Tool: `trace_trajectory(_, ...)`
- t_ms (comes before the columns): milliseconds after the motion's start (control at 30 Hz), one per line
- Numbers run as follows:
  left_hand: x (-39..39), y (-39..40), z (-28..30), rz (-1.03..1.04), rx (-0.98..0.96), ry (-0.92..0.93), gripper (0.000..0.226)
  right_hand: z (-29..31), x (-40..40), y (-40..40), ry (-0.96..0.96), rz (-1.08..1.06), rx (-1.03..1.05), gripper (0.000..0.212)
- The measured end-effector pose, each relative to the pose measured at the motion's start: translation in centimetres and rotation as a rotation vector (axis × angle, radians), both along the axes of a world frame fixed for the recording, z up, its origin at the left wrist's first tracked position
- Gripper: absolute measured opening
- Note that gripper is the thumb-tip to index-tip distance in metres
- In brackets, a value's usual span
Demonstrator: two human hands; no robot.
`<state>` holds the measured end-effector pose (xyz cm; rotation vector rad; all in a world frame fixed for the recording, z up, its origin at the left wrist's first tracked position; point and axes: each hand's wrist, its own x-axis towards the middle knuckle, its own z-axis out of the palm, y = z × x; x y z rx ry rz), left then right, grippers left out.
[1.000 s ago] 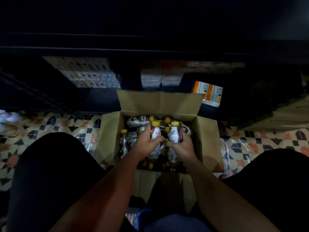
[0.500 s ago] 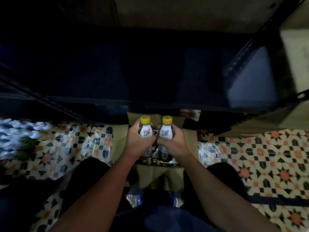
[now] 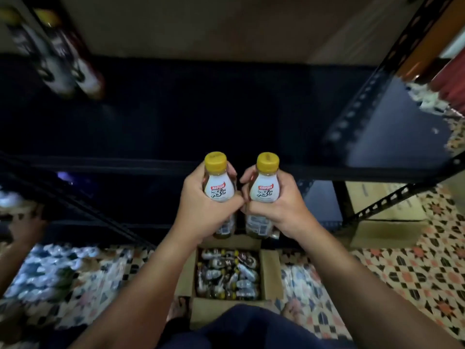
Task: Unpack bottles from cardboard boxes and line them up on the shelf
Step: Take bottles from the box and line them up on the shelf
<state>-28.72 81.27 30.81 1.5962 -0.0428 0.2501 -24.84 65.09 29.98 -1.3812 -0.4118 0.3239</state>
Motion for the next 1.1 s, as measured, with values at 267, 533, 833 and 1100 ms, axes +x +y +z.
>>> trace_trajectory(267, 6.0, 1.1, 6.5, -0.014, 0.071, -0.193, 0.035, 6.3, 5.4, 1.2, -0.227, -0.098, 0.015, 0.038)
trace_trajectory(533, 9.7, 1.5, 5.0, -0.004, 0.036, -0.16, 0.036, 5.3, 9.2, 2.0, -0.229, -0.173, -0.03, 0.034)
trace_trajectory(833, 13.6, 3.0, 5.0, -0.04, 0.153, -0.163, 0.044, 4.9, 12.4, 2.1, -0.177, -0.171, -0.069, 0.032)
trace_trajectory(1100, 16.1, 3.5, 4.6, -0.015, 0.121, -0.108, 0.042, 5.2, 15.1, 2.0, -0.128, -0.187, -0.144, 0.037)
